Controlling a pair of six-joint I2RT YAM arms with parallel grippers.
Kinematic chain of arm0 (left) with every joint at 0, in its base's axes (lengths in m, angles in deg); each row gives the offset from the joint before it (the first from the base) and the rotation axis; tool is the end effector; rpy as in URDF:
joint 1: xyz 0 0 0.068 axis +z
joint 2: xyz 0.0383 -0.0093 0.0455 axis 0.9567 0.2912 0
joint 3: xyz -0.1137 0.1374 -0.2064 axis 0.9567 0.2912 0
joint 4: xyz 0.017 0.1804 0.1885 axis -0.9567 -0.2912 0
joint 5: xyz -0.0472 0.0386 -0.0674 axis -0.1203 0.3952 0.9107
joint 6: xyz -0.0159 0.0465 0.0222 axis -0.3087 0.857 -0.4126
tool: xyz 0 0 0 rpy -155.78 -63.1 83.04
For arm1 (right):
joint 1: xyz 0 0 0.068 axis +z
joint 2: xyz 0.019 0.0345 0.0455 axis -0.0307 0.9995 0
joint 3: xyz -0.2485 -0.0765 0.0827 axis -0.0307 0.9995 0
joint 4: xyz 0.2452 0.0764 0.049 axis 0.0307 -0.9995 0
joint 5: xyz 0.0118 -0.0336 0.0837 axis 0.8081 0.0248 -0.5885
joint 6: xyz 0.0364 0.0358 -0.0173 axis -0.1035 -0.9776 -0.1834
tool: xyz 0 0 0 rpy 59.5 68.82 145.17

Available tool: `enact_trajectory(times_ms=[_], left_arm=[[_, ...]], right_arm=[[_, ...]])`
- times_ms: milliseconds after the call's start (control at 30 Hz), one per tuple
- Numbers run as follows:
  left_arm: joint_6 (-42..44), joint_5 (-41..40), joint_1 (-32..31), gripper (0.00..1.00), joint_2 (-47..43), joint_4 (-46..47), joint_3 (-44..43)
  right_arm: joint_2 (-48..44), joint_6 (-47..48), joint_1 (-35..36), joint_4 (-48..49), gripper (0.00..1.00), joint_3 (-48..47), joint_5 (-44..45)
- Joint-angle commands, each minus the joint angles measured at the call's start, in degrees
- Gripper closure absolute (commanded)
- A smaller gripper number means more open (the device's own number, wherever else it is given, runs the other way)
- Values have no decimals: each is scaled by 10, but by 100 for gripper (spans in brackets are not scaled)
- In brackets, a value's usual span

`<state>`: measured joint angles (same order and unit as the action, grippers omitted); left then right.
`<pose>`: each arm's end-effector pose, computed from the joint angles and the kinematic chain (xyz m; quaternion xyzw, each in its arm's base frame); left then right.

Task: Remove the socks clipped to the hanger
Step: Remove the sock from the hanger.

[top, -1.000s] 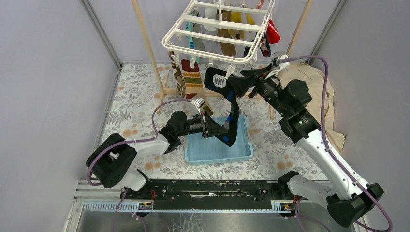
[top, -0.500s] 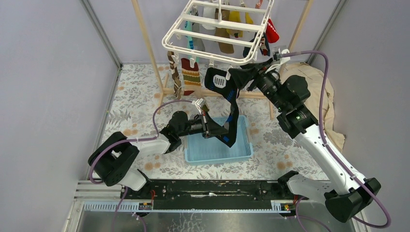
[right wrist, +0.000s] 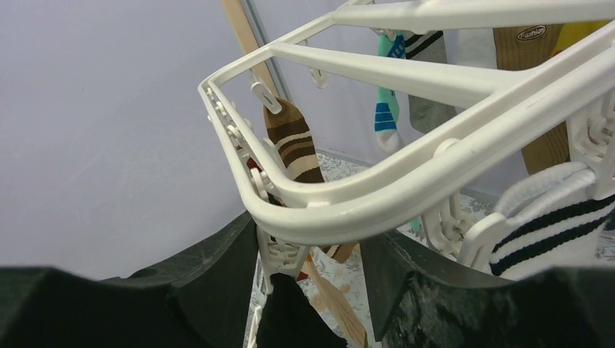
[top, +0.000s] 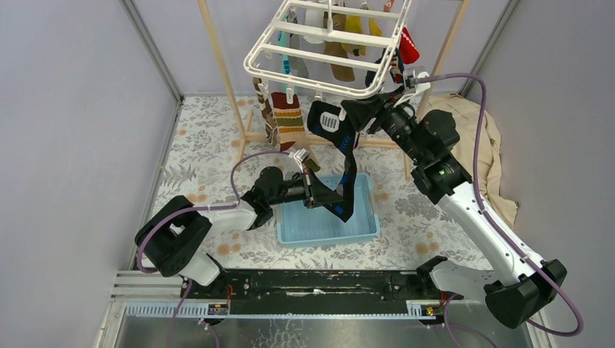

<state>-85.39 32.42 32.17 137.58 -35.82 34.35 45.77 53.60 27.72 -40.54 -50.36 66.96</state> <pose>0.2116 -0.2103 0.2077 -0.0048 0.7238 -0.6705 0.1626 0.2154 0.1287 0.4533 -0.1277 0.5757 0.3715 0.7170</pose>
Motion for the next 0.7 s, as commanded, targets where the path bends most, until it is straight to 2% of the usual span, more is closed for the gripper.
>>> enact_trajectory(times_ms=[0, 300, 400, 567, 600, 667], left_arm=[[9, 14, -7, 100, 11, 45, -11], [8, 18, -6, 100, 17, 48, -15], [8, 18, -7, 100, 18, 48, -16], [8, 18, -6, 100, 18, 49, -16], [8, 18, -6, 100, 19, 49, -16], [8, 18, -6, 100, 18, 49, -15]], right_arm=[[1, -4, 1, 44, 42, -32, 7], [7, -2, 1, 38, 58, -40, -1], [8, -2, 1, 34, 69, -39, -2], [8, 0, 1, 30, 96, -38, -2], [8, 0, 1, 30, 100, -38, -2], [8, -1, 1, 30, 100, -38, 0]])
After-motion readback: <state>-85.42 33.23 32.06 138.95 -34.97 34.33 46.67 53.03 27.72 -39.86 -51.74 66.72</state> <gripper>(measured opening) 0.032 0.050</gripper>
